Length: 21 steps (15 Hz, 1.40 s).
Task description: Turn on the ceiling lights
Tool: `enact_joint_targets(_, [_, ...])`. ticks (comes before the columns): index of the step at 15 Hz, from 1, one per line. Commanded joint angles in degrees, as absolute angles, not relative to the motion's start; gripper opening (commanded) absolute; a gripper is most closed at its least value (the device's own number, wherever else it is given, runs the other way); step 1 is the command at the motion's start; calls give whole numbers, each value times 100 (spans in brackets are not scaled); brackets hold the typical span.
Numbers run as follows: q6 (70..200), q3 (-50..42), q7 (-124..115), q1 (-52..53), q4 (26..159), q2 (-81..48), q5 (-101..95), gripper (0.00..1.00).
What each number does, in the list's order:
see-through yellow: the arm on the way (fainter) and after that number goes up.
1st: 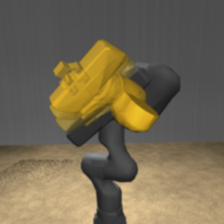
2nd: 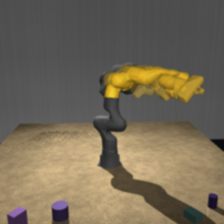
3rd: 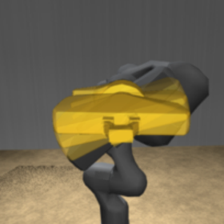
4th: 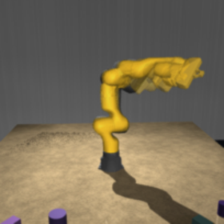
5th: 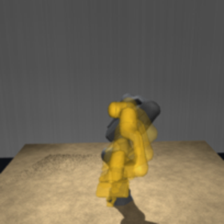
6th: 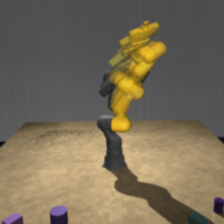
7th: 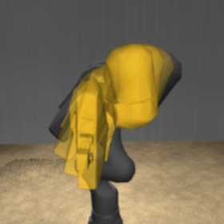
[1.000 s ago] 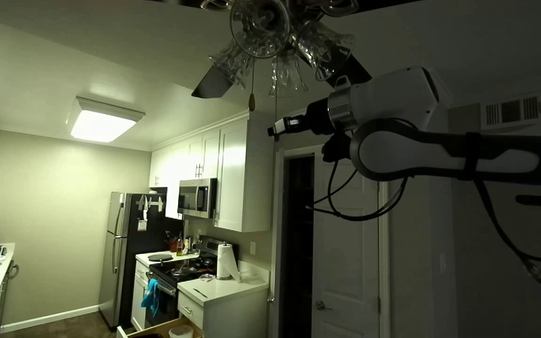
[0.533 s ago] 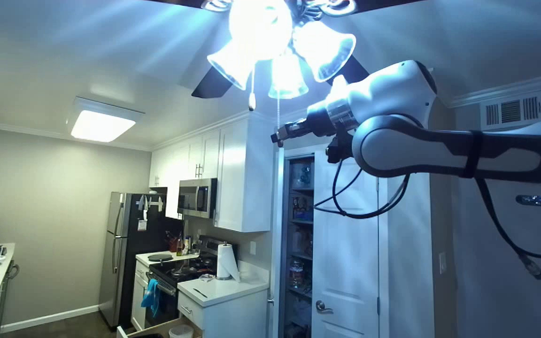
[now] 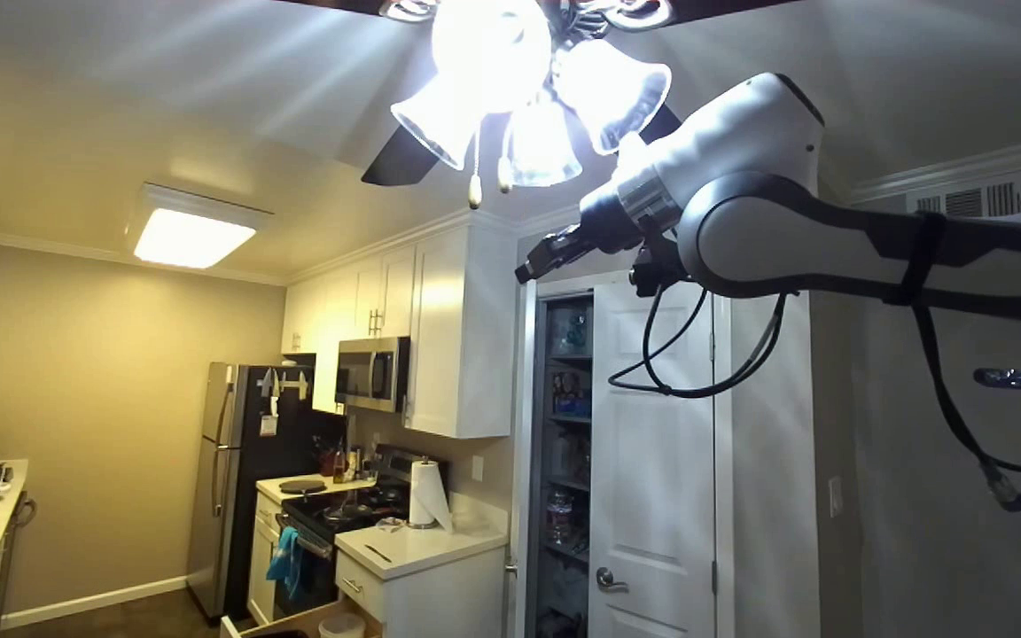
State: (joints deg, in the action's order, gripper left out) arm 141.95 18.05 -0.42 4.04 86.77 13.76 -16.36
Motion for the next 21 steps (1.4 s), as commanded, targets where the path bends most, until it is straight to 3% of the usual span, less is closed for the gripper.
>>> enact_joint_targets(1, [13829,1677,142,601,8676,1263,-1623,62])
enact_joint_targets(6, [13548,1576,191,746,8672,1166,-1575,95])
enact_joint_targets(7, [13508,1557,197,762,8671,1158,-1571,98])
enact_joint_targets(21, [13380,1547,-9,809,8634,1114,-1668,100])
